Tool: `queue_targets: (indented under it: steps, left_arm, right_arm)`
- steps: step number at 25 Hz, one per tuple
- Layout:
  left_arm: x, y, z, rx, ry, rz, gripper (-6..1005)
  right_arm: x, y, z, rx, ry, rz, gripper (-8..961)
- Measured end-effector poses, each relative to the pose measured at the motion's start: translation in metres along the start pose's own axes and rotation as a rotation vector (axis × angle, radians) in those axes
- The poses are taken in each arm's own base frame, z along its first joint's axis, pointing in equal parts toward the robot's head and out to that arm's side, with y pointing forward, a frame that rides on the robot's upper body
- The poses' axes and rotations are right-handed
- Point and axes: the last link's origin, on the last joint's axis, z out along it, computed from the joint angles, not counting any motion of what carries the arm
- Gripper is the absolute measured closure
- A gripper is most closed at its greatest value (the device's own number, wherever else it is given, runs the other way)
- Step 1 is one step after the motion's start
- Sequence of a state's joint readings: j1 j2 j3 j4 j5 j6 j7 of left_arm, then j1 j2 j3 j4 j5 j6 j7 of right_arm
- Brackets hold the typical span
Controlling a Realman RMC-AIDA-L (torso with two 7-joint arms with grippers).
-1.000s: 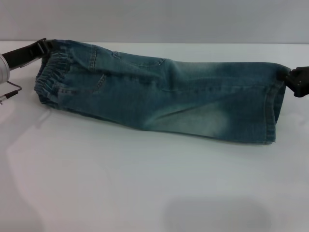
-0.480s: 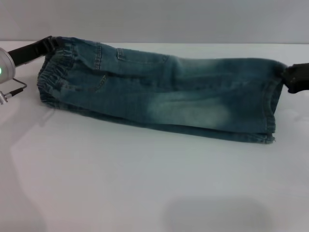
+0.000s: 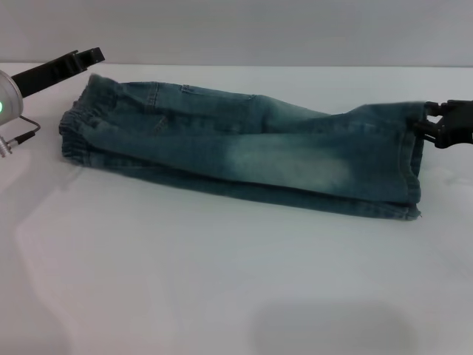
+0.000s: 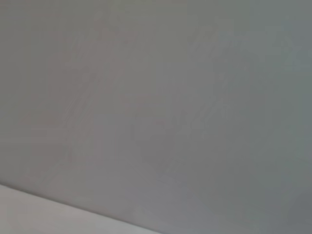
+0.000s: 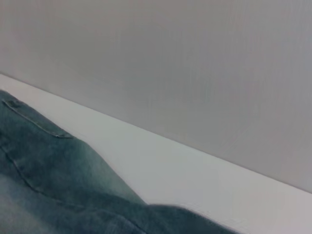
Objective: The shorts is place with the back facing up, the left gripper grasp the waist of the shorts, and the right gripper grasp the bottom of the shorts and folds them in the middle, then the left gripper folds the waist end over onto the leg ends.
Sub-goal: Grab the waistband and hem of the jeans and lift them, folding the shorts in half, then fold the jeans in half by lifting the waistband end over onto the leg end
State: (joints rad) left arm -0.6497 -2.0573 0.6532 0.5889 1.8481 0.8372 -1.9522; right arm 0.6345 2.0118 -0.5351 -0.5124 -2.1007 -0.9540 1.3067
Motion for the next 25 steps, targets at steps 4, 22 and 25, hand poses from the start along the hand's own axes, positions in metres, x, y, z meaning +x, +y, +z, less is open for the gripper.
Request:
queue_targets:
  steps: [4, 22, 25]
  left_arm:
    - [0.0, -0.002, -0.002, -0.002, 0.018, -0.008, 629]
    - [-0.016, -0.032, -0.043, -0.012, -0.018, 0.155, 142]
    - [-0.03, -0.041, -0.054, 0.005, -0.028, 0.237, 146]
  right_arm:
    - [0.002, -0.002, -0.001, 0.013, 0.006, 0.002, 516]
    - [-0.005, -0.003, -0.006, 0.047, -0.132, 0.139, 357]
    - [-0.013, 0.0, -0.007, 0.019, -0.195, 0.168, 357]
